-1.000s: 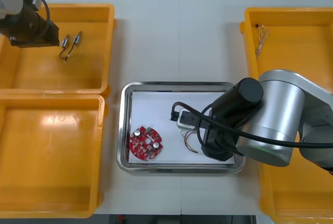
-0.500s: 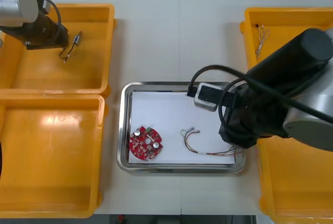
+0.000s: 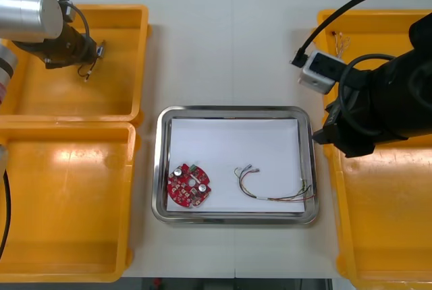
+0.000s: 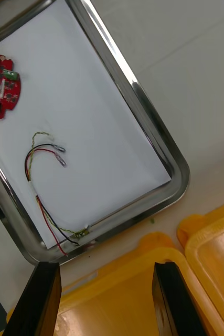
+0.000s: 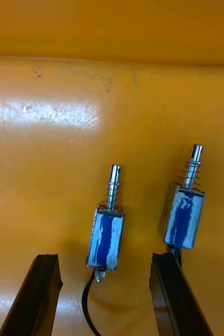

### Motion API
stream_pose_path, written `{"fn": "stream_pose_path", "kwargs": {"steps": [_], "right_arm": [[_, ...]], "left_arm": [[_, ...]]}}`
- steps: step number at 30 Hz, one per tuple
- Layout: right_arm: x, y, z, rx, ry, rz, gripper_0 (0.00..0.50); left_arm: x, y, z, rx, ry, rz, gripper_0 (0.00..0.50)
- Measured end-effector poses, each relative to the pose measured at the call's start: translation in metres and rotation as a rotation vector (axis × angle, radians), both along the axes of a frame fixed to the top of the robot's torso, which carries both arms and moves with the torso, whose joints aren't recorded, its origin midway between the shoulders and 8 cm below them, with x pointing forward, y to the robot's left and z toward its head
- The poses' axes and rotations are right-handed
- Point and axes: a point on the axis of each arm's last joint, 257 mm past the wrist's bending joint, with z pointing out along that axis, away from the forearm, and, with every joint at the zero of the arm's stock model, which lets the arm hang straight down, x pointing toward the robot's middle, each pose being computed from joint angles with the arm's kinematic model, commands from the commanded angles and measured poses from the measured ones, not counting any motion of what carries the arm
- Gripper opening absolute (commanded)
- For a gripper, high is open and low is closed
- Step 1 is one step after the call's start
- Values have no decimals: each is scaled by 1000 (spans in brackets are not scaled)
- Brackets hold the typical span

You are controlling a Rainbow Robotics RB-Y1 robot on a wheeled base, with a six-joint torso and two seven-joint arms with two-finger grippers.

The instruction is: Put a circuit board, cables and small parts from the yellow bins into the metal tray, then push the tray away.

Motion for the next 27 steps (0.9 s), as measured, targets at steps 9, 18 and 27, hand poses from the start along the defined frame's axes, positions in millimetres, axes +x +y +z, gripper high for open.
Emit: {"fn": "stream_pose_path", "kwargs": {"steps": [9,18,27], "right_arm": [[28,-57,14,31,28,-191,500],[56,-107,23,70,25,-374,500],[76,-160,18,92,43,-562,500]], "left_arm": [[4,1,-7,46,-6,-41,500],[10,4,-7,41,-33,-33,500],[10,3,-8,37,-33,-33,0]]}}
